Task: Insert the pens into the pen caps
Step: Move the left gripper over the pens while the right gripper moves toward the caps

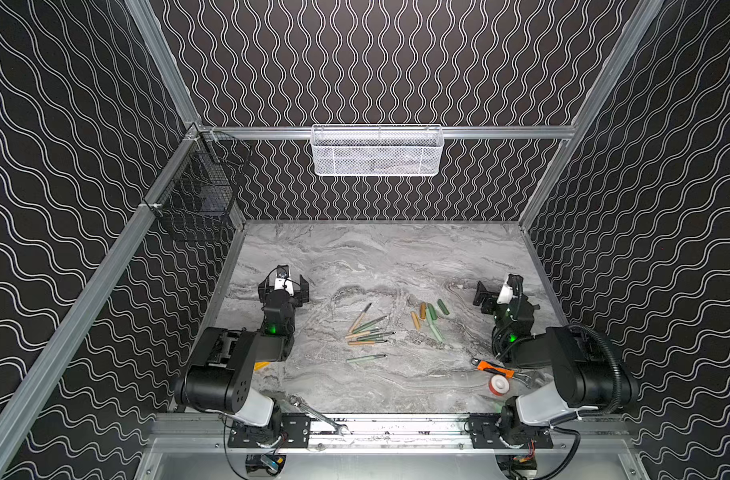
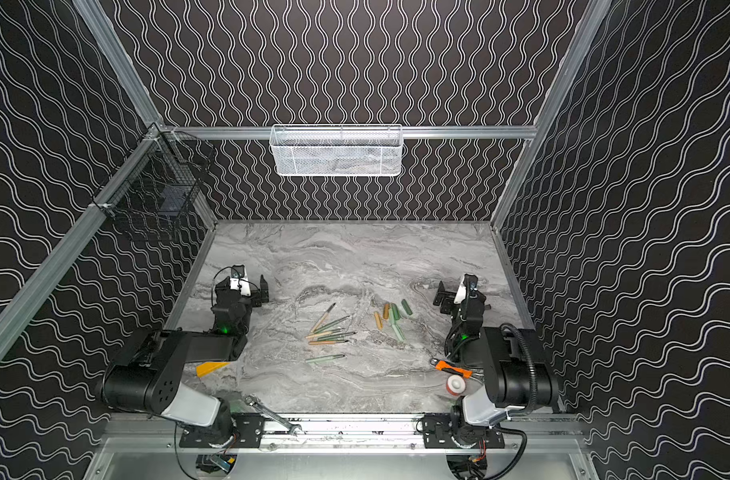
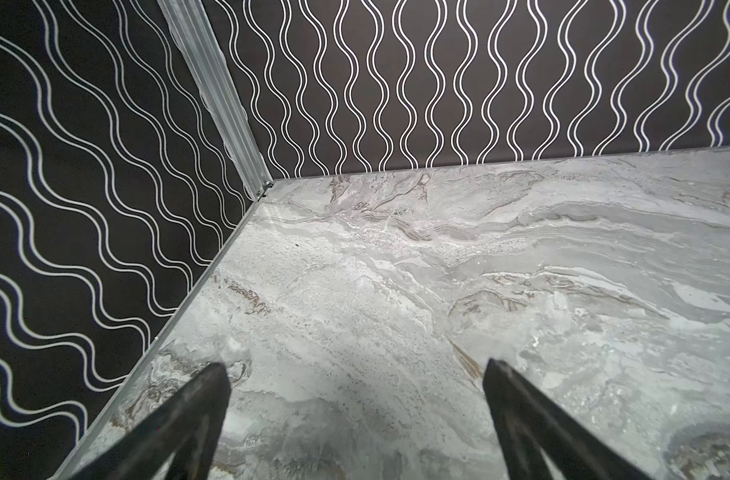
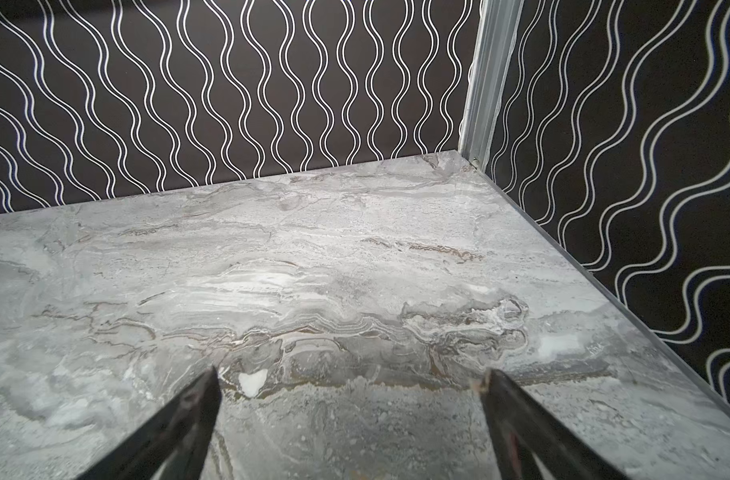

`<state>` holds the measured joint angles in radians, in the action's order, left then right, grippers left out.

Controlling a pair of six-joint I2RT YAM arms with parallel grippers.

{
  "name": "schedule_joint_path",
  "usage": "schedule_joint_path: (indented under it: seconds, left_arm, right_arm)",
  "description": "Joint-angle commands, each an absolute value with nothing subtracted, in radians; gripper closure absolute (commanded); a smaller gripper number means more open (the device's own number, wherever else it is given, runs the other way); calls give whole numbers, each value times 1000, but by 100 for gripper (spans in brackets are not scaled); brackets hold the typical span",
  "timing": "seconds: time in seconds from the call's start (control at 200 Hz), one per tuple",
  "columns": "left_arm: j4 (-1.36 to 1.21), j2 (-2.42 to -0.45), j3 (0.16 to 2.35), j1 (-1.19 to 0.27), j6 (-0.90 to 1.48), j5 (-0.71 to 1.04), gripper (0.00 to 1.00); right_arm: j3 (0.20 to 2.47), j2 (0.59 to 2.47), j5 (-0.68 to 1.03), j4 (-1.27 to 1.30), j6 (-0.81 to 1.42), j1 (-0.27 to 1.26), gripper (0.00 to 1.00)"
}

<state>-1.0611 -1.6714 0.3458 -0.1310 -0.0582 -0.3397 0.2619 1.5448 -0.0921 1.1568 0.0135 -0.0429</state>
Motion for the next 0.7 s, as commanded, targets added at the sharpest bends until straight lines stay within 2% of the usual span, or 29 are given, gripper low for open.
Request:
schedule_joint_path:
  seconds: [0.0, 0.435, 0.691]
  left_arm:
    - [-1091, -1671, 349, -129, -58, -334, 1]
    - [-1084, -1674, 354, -129, -54, -332, 1]
    - [-1074, -1659, 350, -117, -89, -219, 1]
  right_arm:
    - [265, 1542, -89, 1175, 2, -43, 1]
    - [256, 1538, -103, 1193, -8, -32, 0]
    - [257, 1540, -104, 1190, -7, -32, 0]
